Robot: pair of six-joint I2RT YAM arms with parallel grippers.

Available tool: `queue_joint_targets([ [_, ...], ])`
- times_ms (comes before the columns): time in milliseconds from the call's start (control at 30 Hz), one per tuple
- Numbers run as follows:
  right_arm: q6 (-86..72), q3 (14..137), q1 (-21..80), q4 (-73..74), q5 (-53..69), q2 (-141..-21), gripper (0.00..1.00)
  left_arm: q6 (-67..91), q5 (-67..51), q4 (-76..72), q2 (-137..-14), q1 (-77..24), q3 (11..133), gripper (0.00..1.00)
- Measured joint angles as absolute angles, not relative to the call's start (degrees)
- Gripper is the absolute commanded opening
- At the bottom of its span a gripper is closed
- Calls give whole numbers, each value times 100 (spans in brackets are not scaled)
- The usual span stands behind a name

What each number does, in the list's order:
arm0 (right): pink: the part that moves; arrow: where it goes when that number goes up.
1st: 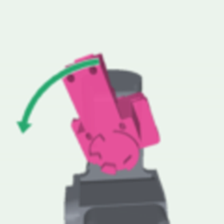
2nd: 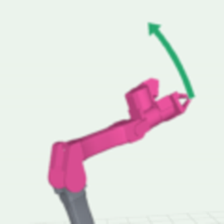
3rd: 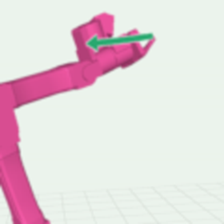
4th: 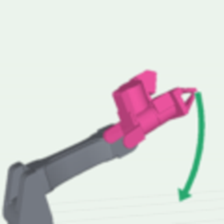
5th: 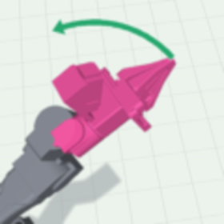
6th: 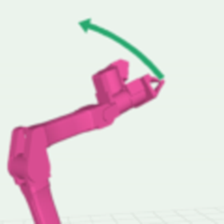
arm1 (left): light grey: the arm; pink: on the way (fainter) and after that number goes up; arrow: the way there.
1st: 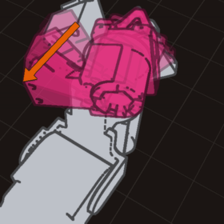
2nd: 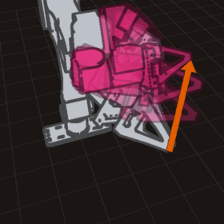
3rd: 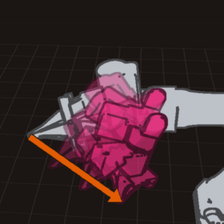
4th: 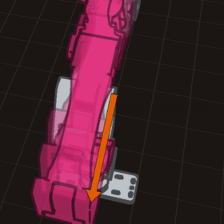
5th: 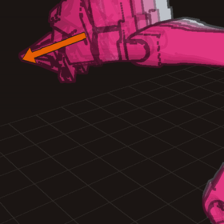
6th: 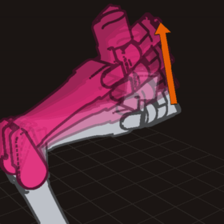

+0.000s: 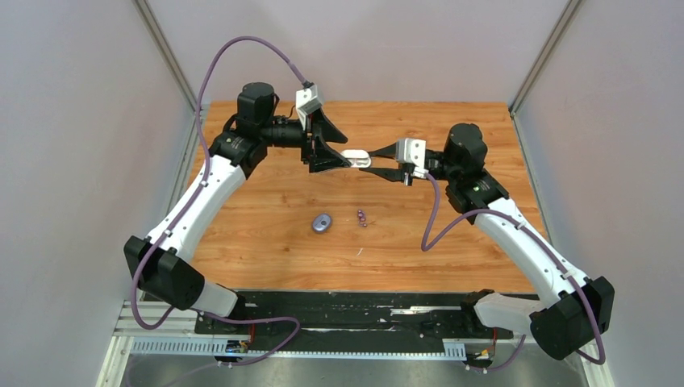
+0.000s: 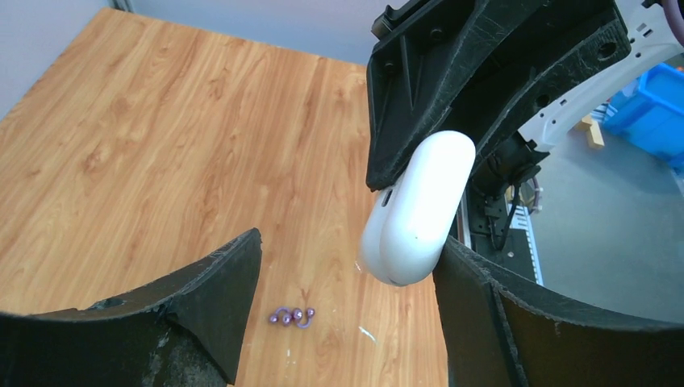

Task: Insert the wireless bluetooth earbuds into the charging case
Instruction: Adjust the earbud with the charging case, then close the charging case.

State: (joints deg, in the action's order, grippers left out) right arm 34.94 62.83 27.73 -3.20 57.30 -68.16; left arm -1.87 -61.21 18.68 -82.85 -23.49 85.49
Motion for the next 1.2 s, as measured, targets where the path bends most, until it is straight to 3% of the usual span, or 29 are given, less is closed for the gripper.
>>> queue_joint_targets([
  [167, 3570, 6305, 2773, -268, 5714, -6816, 0, -137, -6206, 1865, -8326, -2342, 8569, 84],
  [467, 3175, 6329, 2788, -259, 5708, -6860, 0, -427, -6204, 1907, -8320, -2314, 8569, 99],
  [767, 1785, 6681, 2582, -263, 5968, -7456, 0, -1603, -6093, 2768, -8106, -2307, 9279, 100],
  [1200, 489, 6820, 2530, -460, 6093, -7835, 0, -3374, -5441, 4289, -8337, -2851, 9402, 100],
])
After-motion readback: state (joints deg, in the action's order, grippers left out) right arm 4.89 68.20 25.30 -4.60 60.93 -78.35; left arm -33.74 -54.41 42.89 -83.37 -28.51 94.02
